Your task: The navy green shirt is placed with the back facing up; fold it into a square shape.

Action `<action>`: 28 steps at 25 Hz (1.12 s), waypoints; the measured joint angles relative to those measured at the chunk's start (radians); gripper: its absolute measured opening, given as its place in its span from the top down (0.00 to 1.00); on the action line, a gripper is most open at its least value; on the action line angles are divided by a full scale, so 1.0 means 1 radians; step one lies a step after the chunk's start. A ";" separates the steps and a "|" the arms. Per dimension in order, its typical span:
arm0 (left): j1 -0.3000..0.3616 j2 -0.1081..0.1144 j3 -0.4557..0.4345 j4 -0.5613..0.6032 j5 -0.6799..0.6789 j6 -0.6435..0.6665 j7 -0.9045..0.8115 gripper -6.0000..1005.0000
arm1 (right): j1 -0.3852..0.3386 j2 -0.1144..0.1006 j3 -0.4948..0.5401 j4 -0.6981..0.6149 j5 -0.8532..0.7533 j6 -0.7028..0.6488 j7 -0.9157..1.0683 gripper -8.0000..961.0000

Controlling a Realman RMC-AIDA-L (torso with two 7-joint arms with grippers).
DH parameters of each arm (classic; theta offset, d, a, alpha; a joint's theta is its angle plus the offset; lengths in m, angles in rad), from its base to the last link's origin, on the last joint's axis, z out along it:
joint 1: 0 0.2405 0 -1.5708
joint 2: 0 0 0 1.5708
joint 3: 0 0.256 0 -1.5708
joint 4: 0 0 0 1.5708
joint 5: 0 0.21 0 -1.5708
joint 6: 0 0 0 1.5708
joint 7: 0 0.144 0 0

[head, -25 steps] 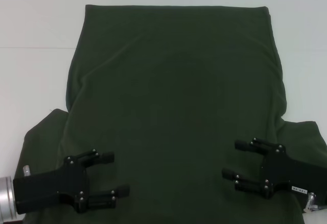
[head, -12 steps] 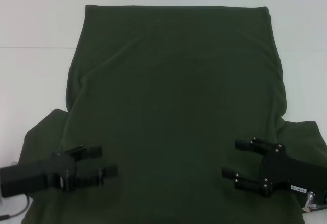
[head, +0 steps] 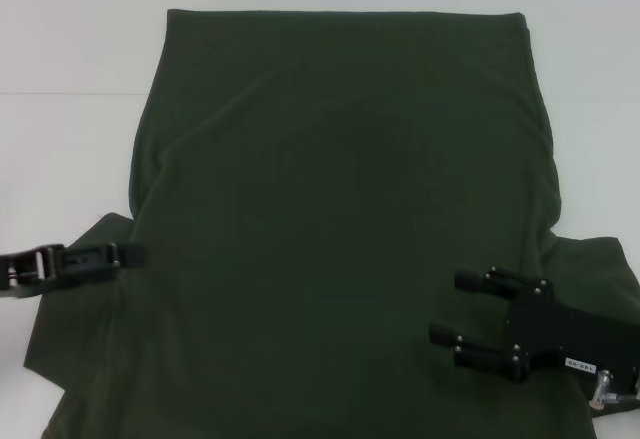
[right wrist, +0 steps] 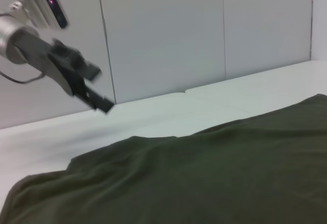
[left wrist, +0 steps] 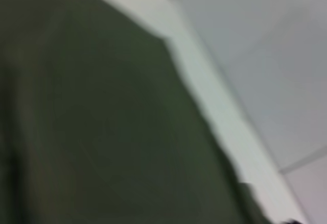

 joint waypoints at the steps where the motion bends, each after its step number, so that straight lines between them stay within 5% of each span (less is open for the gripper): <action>1: -0.009 0.009 0.001 0.008 0.042 -0.021 -0.054 0.10 | 0.005 0.000 -0.001 -0.001 0.000 -0.002 0.016 0.16; 11: -0.104 0.063 -0.006 0.023 0.407 -0.137 -0.310 0.10 | 0.019 0.000 -0.002 -0.001 0.001 -0.026 0.036 0.16; 28: -0.147 0.080 0.029 -0.059 0.498 -0.226 -0.290 0.10 | 0.027 -0.001 -0.001 -0.002 0.000 -0.023 0.037 0.16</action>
